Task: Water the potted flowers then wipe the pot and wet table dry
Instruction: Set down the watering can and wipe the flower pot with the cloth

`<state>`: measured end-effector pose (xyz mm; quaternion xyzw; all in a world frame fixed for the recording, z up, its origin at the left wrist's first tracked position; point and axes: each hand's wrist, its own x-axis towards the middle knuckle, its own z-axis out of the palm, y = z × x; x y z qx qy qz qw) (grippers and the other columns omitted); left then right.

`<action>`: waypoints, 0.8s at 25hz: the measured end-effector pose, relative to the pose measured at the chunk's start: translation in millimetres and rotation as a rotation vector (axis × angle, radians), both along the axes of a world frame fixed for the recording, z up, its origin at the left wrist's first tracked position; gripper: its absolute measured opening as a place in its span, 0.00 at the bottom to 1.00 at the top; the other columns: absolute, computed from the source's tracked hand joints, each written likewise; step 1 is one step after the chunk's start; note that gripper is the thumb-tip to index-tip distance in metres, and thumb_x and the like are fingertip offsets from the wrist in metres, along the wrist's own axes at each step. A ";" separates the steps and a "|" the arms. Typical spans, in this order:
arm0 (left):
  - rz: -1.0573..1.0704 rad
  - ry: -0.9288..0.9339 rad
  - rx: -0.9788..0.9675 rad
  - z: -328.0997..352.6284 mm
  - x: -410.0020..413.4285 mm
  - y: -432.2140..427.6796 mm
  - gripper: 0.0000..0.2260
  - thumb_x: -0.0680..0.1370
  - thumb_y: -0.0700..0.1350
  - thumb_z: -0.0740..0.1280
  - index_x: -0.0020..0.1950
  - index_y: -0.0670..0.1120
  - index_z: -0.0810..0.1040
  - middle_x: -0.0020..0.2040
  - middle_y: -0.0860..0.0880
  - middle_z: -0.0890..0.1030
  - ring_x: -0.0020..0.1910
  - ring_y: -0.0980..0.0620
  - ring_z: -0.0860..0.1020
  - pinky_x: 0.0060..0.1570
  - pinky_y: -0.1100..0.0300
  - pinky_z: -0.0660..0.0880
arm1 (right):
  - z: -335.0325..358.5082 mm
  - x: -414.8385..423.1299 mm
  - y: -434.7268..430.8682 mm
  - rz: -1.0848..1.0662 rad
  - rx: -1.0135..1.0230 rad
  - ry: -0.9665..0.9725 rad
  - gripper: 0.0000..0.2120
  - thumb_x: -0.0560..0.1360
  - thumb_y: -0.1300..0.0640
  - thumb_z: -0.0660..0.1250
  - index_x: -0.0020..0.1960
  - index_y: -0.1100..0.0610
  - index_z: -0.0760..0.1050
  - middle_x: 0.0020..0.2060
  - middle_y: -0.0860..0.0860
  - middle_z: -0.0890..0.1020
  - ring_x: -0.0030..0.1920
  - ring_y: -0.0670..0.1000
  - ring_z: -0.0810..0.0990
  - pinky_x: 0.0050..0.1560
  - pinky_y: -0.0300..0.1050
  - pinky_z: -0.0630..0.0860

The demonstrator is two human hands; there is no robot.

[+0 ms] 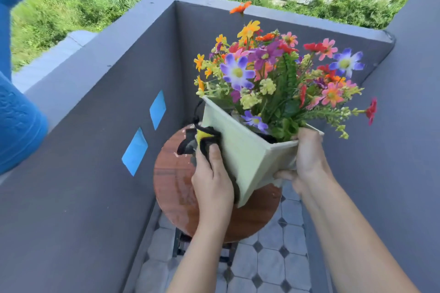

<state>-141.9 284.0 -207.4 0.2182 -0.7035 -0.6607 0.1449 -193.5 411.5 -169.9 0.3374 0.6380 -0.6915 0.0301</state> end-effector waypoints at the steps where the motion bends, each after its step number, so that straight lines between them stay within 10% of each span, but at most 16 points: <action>1: -0.035 0.052 -0.020 -2.4 11.5 1.9 0.13 0.81 0.51 0.54 0.63 0.58 0.71 0.50 0.64 0.78 0.55 0.57 0.74 0.47 0.73 0.66 | -0.5 -1.6 -1.2 0.008 0.003 -0.006 0.31 0.55 0.47 0.57 0.58 0.50 0.61 0.62 0.53 0.69 0.50 0.58 0.72 0.30 0.48 0.76; 5: -0.243 0.354 -0.245 0.1 39.8 9.4 0.19 0.79 0.60 0.53 0.67 0.57 0.70 0.56 0.53 0.82 0.53 0.60 0.76 0.48 0.73 0.70 | -15.4 -11.9 3.0 0.037 0.045 -0.018 0.36 0.49 0.40 0.59 0.58 0.44 0.63 0.73 0.56 0.69 0.60 0.63 0.77 0.33 0.51 0.77; 8: -0.324 0.513 -0.544 -10.2 36.9 12.3 0.21 0.80 0.57 0.50 0.73 0.65 0.54 0.78 0.55 0.51 0.75 0.47 0.56 0.67 0.48 0.65 | -11.1 -13.8 -4.2 0.040 0.025 -0.011 0.36 0.50 0.41 0.61 0.58 0.45 0.61 0.73 0.57 0.68 0.65 0.63 0.75 0.50 0.58 0.77; 10: -0.302 0.484 -0.723 -26.6 40.9 15.9 0.17 0.82 0.54 0.49 0.70 0.63 0.61 0.78 0.55 0.39 0.74 0.35 0.53 0.63 0.37 0.68 | 5.5 -5.8 -14.9 0.052 0.138 -0.039 0.42 0.58 0.43 0.62 0.71 0.53 0.61 0.75 0.56 0.64 0.68 0.62 0.71 0.63 0.60 0.71; 15: -0.267 0.407 -0.832 -64.5 76.5 17.8 0.25 0.76 0.35 0.53 0.68 0.56 0.67 0.78 0.52 0.42 0.65 0.34 0.71 0.53 0.48 0.78 | 7.4 -4.5 -12.7 0.096 0.172 -0.028 0.38 0.75 0.51 0.57 0.80 0.53 0.43 0.76 0.51 0.56 0.65 0.62 0.67 0.50 0.59 0.75; 20: -0.208 0.460 -0.738 -22.1 49.1 23.5 0.17 0.84 0.46 0.46 0.67 0.52 0.70 0.78 0.50 0.47 0.71 0.36 0.63 0.62 0.49 0.71 | 11.0 -3.1 -17.0 0.090 0.215 -0.093 0.50 0.59 0.45 0.56 0.80 0.54 0.46 0.75 0.52 0.59 0.68 0.60 0.68 0.64 0.62 0.70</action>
